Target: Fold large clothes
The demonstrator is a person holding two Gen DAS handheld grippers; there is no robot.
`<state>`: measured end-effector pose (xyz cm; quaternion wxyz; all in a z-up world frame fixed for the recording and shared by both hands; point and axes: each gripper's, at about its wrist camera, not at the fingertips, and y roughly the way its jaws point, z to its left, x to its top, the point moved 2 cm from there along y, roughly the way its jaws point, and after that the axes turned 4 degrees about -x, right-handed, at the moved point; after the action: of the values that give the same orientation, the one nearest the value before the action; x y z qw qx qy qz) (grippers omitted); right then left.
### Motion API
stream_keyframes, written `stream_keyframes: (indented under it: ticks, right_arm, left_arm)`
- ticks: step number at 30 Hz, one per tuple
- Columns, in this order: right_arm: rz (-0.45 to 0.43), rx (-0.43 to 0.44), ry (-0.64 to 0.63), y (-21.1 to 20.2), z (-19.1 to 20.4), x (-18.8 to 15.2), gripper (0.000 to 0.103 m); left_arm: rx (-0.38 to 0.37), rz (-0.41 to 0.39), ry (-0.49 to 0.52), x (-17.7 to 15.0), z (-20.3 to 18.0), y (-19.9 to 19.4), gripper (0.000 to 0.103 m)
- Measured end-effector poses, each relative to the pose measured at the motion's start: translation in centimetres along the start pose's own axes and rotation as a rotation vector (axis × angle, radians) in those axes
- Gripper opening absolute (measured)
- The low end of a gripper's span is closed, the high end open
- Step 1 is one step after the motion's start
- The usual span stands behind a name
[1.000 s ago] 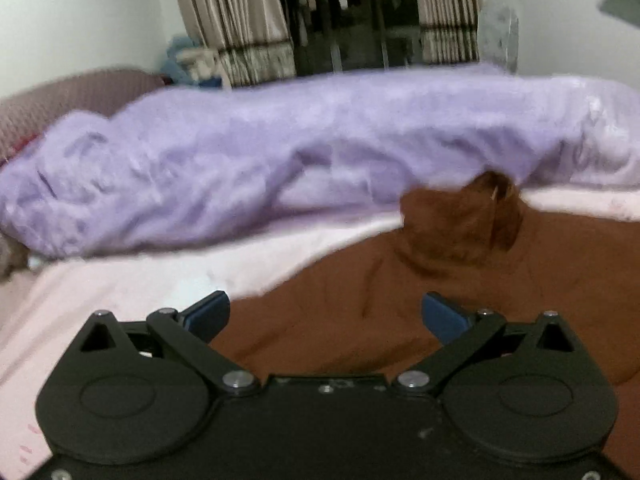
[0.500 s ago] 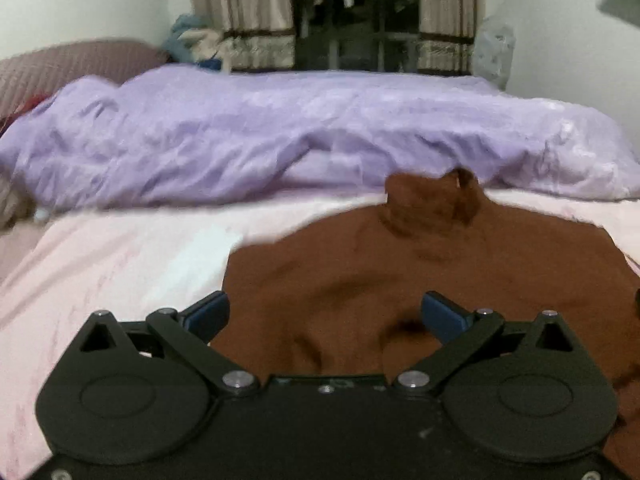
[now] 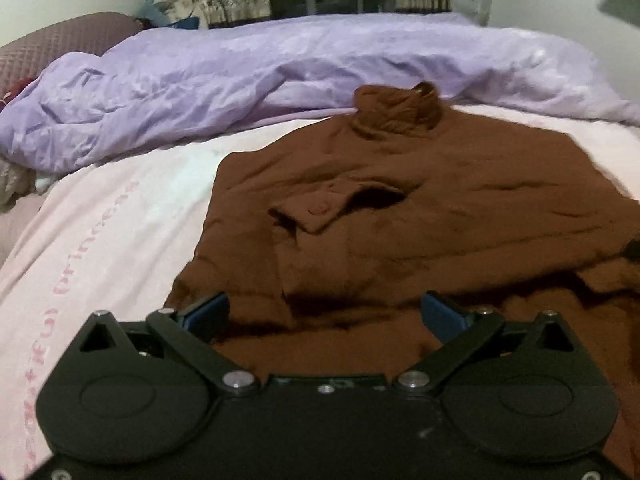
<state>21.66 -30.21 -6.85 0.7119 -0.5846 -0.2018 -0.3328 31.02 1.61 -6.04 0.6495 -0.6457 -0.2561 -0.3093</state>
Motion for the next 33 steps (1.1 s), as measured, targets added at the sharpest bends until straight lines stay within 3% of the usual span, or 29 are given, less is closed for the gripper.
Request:
stream_keyframes:
  ticks: [4, 6, 8, 9, 12, 16, 19, 22, 23, 25, 27, 30, 33]
  right_arm:
    - [0.041, 0.018, -0.072, -1.7, 1.6, -3.7, 0.021]
    - [0.085, 0.018, -0.091, -1.1, 2.1, -5.4, 0.022]
    - [0.105, -0.022, -0.116, 0.7, 2.5, -7.0, 0.022]
    - [0.070, -0.034, -0.125, 0.5, 2.8, -7.2, 0.022]
    - [0.092, -0.083, -0.158, 0.0, 3.9, -6.7, 0.023]
    - [0.075, -0.105, -0.192, -1.1, 4.5, -6.8, 0.025]
    - [0.049, -0.113, -0.210, -2.2, 4.6, -7.1, 0.032]
    - [0.080, -0.136, -0.191, -1.1, 3.5, -7.5, 0.034]
    - [0.106, -0.134, -0.177, 0.0, 2.8, -7.8, 0.034]
    - [0.064, -0.086, -0.147, 0.1, 1.7, -7.8, 0.034]
    - [0.080, -0.054, -0.117, -0.5, 0.9, -7.2, 0.034]
    - [0.026, -0.136, -0.112, -2.1, -0.5, -6.6, 0.038]
    - [-0.014, -0.211, -0.077, -3.0, -3.1, -6.5, 0.042]
  left_arm:
    - [-0.048, 0.064, 0.001, -3.7, -0.9, -0.3, 0.103]
    - [-0.041, 0.150, 0.017, -5.9, -1.8, 1.7, 0.103]
    - [-0.045, 0.109, -0.014, -7.2, -1.8, 2.3, 0.103]
    - [-0.048, 0.114, -0.026, -7.1, -1.7, 2.3, 0.103]
    - [-0.034, 0.126, 0.004, -6.2, -1.8, 1.7, 0.103]
    - [0.028, 0.084, 0.030, -5.8, -0.4, -1.0, 0.103]
    - [0.068, 0.053, 0.018, -5.9, 1.8, -2.1, 0.103]
    - [0.106, 0.160, 0.039, -7.4, 3.0, 0.4, 0.103]
    - [0.077, 0.121, 0.024, -7.9, 3.4, 0.3, 0.103]
    - [0.051, 0.126, -0.020, -8.2, 4.5, 0.0, 0.103]
    - [0.076, 0.127, -0.007, -7.8, 4.7, -0.5, 0.103]
    - [0.145, 0.107, 0.039, -7.2, 5.0, -1.3, 0.103]
    - [0.145, 0.114, 0.017, -7.3, 6.2, -1.6, 0.103]
